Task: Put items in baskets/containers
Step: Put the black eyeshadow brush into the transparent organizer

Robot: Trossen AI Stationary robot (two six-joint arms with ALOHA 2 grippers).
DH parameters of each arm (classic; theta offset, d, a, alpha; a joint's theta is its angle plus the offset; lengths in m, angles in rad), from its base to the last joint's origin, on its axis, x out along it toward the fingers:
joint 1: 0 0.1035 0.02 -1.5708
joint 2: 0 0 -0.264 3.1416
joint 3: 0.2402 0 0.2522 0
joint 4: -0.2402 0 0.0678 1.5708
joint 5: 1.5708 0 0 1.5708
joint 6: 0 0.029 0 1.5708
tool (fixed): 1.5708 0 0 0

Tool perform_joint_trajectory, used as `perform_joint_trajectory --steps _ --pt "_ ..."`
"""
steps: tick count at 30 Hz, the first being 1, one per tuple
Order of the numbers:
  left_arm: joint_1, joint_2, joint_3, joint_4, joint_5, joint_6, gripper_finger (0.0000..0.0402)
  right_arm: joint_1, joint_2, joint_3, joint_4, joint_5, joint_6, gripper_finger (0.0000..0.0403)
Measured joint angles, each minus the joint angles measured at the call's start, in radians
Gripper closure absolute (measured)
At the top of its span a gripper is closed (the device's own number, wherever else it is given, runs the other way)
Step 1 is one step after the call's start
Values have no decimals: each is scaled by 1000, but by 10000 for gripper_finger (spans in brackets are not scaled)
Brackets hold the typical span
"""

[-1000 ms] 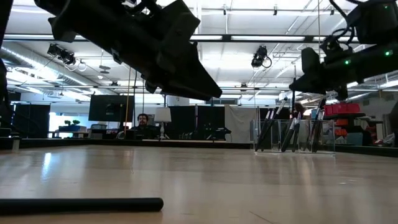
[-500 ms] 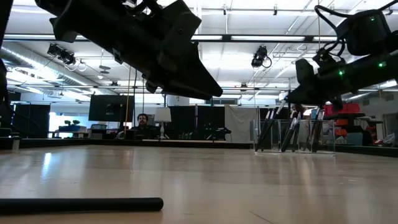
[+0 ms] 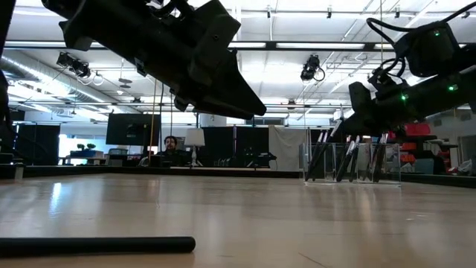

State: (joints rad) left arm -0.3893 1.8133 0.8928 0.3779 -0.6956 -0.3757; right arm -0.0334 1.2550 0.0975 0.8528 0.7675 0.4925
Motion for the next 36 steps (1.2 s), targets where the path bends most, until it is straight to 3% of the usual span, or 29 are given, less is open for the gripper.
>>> perform_joint_trajectory --steps 15,20,25,30,36 --pt "0 0 0 0 0 0 225 0 6 0 -4 -1 -5 327" --pt "0 0 0 0 0 1 225 1 -21 0 -6 -4 -89 287" --pt "-7 0 0 0 14 5 225 8 -115 0 -20 -76 -172 240" --pt "-36 -26 -1 -13 45 16 225 54 -242 3 -142 -78 -190 222" --pt "-119 -88 0 -19 53 105 225 146 -357 114 -439 -77 -187 236"
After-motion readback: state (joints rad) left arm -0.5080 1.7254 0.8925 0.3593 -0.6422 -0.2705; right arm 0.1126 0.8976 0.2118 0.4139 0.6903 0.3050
